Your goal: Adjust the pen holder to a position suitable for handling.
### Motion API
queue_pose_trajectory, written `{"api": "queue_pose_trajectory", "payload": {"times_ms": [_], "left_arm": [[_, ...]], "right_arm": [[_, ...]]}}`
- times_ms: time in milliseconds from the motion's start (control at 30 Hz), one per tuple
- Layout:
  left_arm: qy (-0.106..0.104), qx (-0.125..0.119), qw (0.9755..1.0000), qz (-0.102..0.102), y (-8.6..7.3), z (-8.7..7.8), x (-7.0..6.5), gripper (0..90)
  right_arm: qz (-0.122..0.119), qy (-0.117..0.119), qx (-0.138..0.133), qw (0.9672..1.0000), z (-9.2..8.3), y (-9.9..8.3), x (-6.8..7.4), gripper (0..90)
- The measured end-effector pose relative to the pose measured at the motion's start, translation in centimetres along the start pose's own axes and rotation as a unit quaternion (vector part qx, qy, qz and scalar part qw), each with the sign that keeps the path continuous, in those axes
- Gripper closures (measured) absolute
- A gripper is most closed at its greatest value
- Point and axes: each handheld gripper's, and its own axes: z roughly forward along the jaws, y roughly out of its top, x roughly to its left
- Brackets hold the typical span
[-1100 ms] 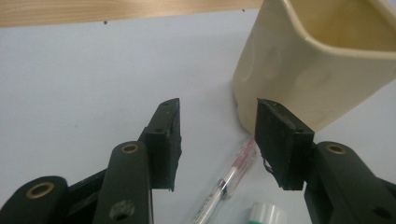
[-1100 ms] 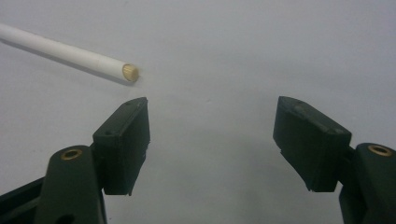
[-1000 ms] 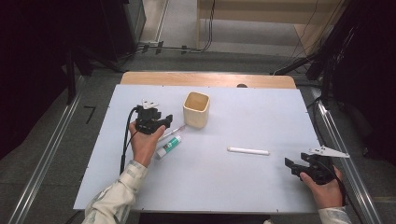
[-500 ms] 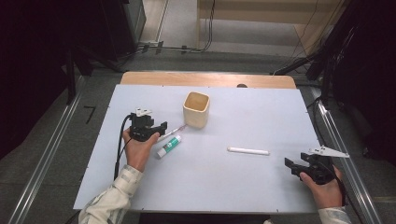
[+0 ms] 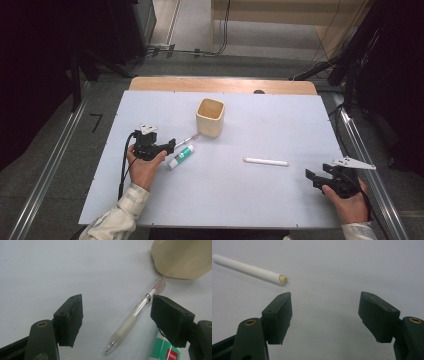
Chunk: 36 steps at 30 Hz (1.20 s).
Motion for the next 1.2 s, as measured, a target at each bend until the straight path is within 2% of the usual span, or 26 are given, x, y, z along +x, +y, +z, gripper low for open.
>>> {"api": "queue_pose_trajectory", "payload": {"times_ms": [400,600,1200], "left_arm": [[-0.003,0.003,1.0000,-0.004,-1.0,-0.9,0.3,27.0],[-0.006,-0.001,0.9998,-0.018,-1.6,-1.5,0.7,27.0],[-0.014,0.002,0.9996,-0.023,-1.7,-1.6,0.7,27.0]], "right_arm": [[-0.001,0.000,-0.001,1.0000,0.0,0.0,0.1,26.0],[-0.002,0.003,0.001,1.0000,0.2,0.1,0.2,26.0],[0.003,-0.003,-0.005,1.0000,-0.7,-0.5,-0.1,26.0]]}}
